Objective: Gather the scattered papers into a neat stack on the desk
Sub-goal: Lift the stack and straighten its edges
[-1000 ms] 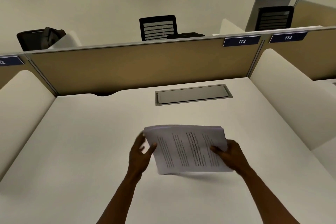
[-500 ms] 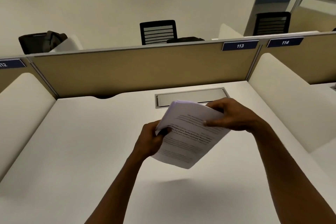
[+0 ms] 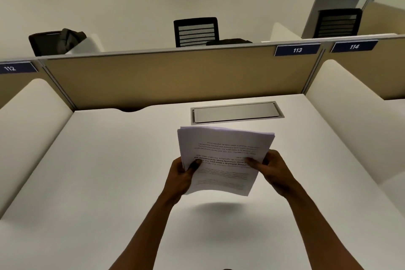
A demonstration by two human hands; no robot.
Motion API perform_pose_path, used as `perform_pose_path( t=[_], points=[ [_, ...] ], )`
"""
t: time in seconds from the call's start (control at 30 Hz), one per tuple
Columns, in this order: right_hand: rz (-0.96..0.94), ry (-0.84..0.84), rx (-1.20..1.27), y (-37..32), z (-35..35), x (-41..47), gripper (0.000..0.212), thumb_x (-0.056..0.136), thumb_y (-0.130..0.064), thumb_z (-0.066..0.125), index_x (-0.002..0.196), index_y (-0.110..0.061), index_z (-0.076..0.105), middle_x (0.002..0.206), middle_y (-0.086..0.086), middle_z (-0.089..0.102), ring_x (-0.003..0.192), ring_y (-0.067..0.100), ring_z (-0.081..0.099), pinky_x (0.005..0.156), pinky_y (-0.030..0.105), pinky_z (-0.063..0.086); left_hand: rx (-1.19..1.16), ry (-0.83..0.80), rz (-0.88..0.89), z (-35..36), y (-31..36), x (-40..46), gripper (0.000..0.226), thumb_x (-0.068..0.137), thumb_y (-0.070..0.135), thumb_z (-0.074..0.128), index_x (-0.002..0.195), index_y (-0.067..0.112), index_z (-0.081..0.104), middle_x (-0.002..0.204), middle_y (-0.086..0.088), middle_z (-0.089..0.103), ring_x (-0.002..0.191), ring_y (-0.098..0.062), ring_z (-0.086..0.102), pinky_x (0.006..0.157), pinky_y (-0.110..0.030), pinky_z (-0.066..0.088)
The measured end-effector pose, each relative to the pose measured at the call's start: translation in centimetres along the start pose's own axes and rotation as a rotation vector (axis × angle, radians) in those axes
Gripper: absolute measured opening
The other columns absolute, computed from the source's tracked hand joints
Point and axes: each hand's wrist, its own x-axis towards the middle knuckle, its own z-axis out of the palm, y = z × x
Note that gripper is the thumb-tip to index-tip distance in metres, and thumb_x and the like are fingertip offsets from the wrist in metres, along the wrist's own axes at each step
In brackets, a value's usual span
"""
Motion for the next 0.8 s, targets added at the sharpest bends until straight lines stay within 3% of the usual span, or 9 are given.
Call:
perform_pose_path(
  t=[0.07,0.17,0.33,0.47,0.57,0.7,0.8],
  points=[
    [-0.007,-0.013,0.059,0.6,0.2,-0.4,0.034,0.078,-0.03,0.08,0.111,-0.025,0.074,0.113,0.004,0.076,0.104,0.023,0.071,0.081,0.028,0.058,-0.007,0.013,-0.003,0.2,-0.6,0.0,0.027,0.09,0.034,0.062,0.108,0.016,0.072,0.102,-0.004,0.077,0.092,-0.023,0.073,0.073,-0.032,0.06],
    [0.057,-0.011,0.084,2.0,1.1,-0.9,0.047,0.07,-0.033,0.086,0.114,-0.03,0.071,0.114,0.004,0.074,0.104,0.023,0.071,0.082,0.036,0.061,-0.022,0.018,-0.038,0.4,-1.7,0.1,0.026,0.092,0.031,0.063,0.108,0.012,0.071,0.102,-0.008,0.076,0.093,-0.027,0.072,0.076,-0.036,0.061],
    [0.175,0.114,-0.074,4.1,2.1,-1.0,0.024,0.071,-0.039,0.082,0.092,-0.028,0.077,0.096,0.0,0.078,0.094,0.024,0.074,0.077,0.036,0.063,0.009,0.007,-0.127,0.7,-4.2,-0.6,0.016,0.097,0.024,0.062,0.107,0.016,0.072,0.102,-0.002,0.078,0.097,-0.027,0.073,0.078,-0.034,0.062],
    [0.134,0.134,-0.128,3.6,1.9,-0.7,0.026,0.071,-0.048,0.079,0.092,-0.033,0.075,0.092,-0.004,0.077,0.084,0.013,0.074,0.068,0.026,0.061,-0.012,0.015,-0.094,0.3,-3.9,-0.5,0.019,0.09,0.033,0.066,0.104,0.023,0.075,0.103,-0.002,0.078,0.094,-0.021,0.074,0.076,-0.031,0.062],
    [0.142,0.11,-0.175,4.2,1.8,-0.6,0.019,0.077,-0.04,0.079,0.094,-0.035,0.073,0.093,-0.003,0.077,0.087,0.014,0.073,0.075,0.034,0.062,-0.003,0.044,-0.102,0.0,-4.3,-0.5,0.022,0.091,0.029,0.068,0.109,0.016,0.074,0.106,-0.002,0.077,0.099,-0.022,0.072,0.084,-0.035,0.059],
    [0.19,0.135,-0.199,5.8,2.0,-0.8,0.03,0.082,-0.018,0.08,0.11,-0.02,0.069,0.105,0.009,0.074,0.099,0.025,0.07,0.086,0.046,0.06,-0.011,0.054,-0.133,0.2,-4.9,-0.4,0.022,0.096,0.015,0.064,0.115,0.006,0.071,0.112,-0.008,0.075,0.107,-0.03,0.069,0.094,-0.044,0.057],
    [0.17,0.179,-0.203,6.0,1.8,-0.8,0.021,0.082,-0.019,0.08,0.097,-0.031,0.07,0.098,0.003,0.075,0.093,0.023,0.07,0.077,0.038,0.062,-0.002,0.045,-0.126,0.1,-4.2,-0.2,0.02,0.096,0.017,0.064,0.113,0.011,0.072,0.108,-0.004,0.077,0.102,-0.026,0.071,0.087,-0.038,0.06]
  ],
)
